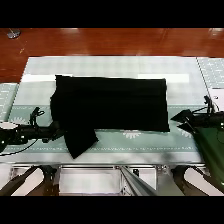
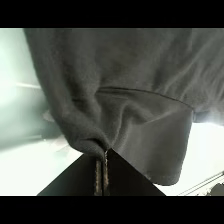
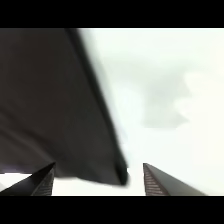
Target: Fold the shirts.
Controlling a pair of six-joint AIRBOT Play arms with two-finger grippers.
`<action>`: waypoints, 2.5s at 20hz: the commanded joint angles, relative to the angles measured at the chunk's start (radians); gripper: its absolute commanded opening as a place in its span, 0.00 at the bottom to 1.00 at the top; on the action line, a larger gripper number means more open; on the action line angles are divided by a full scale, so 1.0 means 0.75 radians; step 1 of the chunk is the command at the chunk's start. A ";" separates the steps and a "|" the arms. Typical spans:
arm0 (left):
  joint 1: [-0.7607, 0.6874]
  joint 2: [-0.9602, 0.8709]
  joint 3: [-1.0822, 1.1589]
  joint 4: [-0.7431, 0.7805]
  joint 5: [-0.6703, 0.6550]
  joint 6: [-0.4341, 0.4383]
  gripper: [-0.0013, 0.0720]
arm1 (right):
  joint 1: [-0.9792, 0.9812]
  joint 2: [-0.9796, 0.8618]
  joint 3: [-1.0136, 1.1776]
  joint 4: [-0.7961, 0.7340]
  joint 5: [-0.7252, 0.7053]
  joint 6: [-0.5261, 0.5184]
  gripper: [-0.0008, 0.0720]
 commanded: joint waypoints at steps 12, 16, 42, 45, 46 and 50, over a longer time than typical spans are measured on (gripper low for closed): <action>0.004 0.001 0.072 -0.089 -0.039 0.012 0.06 | 0.331 -0.205 0.123 0.085 -0.073 -0.017 0.04; 0.047 -0.014 0.300 -0.089 -0.057 0.011 0.06 | 0.311 -0.235 0.355 0.074 -0.010 -0.017 0.04; -0.128 -1.107 1.765 0.110 -0.227 -0.324 0.97 | 0.299 -1.044 1.435 0.254 0.058 0.121 0.88; -0.026 -1.030 1.792 0.480 -0.441 -0.573 0.97 | 0.222 -1.045 1.424 0.100 0.139 0.167 0.88; -0.014 -0.996 1.768 0.547 -0.461 -0.566 0.97 | 0.220 -1.047 1.409 0.021 0.144 0.198 0.88; -0.054 -0.765 1.510 0.468 -0.235 -0.417 0.97 | 0.259 -1.109 1.357 0.046 0.213 0.193 0.88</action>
